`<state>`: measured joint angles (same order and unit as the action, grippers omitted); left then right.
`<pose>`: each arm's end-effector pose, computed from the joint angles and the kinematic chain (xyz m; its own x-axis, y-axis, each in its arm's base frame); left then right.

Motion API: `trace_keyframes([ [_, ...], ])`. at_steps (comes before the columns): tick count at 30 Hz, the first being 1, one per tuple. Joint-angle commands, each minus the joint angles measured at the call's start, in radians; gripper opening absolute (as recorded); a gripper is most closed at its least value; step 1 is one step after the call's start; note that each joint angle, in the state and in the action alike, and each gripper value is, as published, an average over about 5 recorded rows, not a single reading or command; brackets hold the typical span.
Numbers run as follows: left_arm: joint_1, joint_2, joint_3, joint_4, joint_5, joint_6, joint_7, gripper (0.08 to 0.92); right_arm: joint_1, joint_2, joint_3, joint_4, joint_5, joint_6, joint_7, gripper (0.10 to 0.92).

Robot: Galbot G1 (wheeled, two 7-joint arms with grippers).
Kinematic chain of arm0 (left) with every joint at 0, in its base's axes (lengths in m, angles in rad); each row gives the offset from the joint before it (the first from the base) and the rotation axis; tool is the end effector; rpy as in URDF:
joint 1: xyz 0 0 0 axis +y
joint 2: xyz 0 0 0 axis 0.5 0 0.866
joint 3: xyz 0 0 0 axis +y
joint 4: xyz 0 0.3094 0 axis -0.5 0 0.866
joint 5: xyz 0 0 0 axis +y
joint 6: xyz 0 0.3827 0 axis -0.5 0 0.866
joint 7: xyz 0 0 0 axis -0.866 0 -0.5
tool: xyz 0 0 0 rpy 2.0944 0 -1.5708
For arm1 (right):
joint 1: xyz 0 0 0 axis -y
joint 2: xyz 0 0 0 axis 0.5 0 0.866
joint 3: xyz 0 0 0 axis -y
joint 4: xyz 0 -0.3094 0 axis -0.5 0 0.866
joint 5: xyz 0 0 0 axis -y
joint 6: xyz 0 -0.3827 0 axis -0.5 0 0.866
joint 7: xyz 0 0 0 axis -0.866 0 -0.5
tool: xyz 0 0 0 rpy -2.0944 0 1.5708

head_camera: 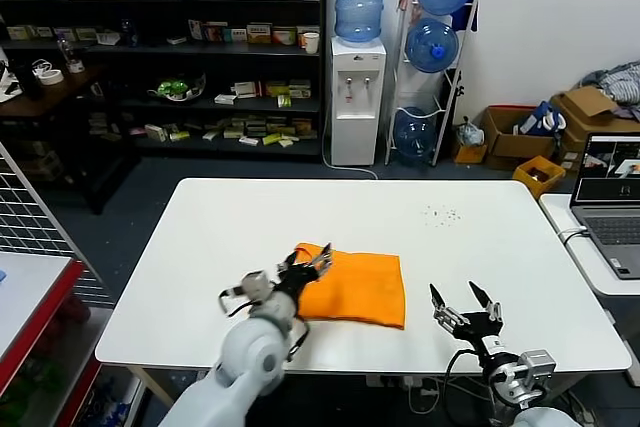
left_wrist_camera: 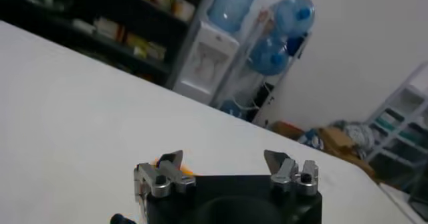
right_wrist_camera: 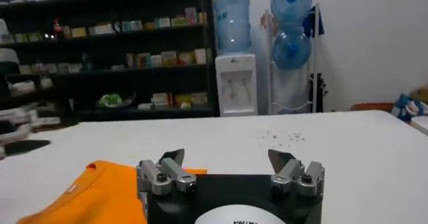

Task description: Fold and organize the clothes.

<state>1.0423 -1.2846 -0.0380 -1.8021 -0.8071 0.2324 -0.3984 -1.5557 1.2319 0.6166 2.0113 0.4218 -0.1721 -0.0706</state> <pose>0.3307 -0.1042 -0.2601 -0.9138 0.2779 0.2962 0.1272 0.8885 -0.4409 0.2391 -0.0789 -0.2789 -0.9633 -0.1446 0.2261 -0.1257 0.9874 0.0961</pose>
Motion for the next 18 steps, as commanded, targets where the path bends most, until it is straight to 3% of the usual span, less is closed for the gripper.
trace_keyframes([
  [1, 0.535, 0.118, -0.394, -0.115, 0.505, -0.448, 0.501, 0.819, 0.011, 0.031, 0.032, -0.121, -0.082, 0.182, -0.105, 0.823],
  [9, 0.603, -0.002, -0.439, -0.147, 0.518, -0.495, 0.538, 0.823, -0.024, 0.074, 0.066, -0.13, -0.116, 0.242, -0.109, 0.823],
  [18, 0.642, -0.047, -0.458, -0.191, 0.519, -0.481, 0.547, 0.823, -0.061, 0.121, 0.09, -0.093, -0.162, 0.266, -0.113, 0.823],
])
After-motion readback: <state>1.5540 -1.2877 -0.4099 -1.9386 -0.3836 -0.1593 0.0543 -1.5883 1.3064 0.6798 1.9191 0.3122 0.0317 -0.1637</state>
